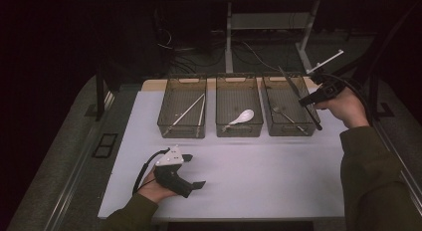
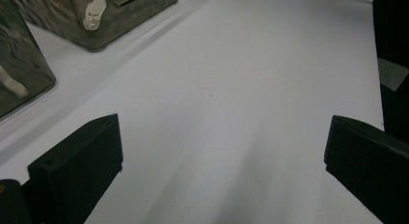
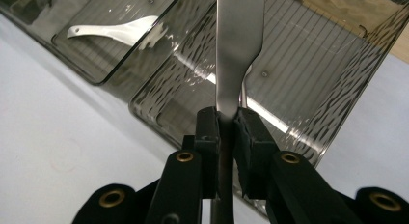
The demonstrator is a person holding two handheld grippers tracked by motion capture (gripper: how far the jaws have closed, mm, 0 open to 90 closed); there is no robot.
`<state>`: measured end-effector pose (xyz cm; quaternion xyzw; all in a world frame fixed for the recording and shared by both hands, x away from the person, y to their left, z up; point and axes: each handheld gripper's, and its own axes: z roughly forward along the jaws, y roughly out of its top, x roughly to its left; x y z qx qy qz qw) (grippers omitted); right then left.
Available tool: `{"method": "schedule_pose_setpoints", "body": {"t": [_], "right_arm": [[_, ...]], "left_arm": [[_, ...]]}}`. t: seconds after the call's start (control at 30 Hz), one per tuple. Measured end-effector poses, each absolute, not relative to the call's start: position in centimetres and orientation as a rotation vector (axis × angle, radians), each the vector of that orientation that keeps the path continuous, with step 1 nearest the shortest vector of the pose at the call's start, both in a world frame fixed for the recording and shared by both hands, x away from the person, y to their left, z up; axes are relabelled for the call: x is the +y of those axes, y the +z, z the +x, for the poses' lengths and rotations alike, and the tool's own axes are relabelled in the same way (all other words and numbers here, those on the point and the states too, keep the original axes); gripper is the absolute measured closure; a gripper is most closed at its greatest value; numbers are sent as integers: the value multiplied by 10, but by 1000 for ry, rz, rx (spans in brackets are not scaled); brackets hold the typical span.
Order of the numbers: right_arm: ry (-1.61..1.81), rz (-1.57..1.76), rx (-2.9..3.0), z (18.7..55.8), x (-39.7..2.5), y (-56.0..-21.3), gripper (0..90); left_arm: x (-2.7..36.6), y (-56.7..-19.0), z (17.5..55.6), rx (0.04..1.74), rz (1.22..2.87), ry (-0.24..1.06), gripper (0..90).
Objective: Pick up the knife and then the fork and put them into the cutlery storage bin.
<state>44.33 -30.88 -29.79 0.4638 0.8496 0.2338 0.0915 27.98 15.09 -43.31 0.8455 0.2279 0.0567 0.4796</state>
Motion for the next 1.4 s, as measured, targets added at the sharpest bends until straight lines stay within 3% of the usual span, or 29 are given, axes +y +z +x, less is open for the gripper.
{"method": "schedule_pose_setpoints", "body": {"t": [0.33, 0.7, 1.4], "right_arm": [[728, 1403, 2479, 468, -302, -299, 800], [654, 1460, 2462, 495, -300, -324, 800], [539, 1552, 2495, 502, -307, -380, 798]], "left_arm": [[151, -433, 279, 555, 2059, 132, 0], [151, -433, 279, 553, 2056, 125, 0], [150, -433, 279, 547, 2061, 120, 0]]}}
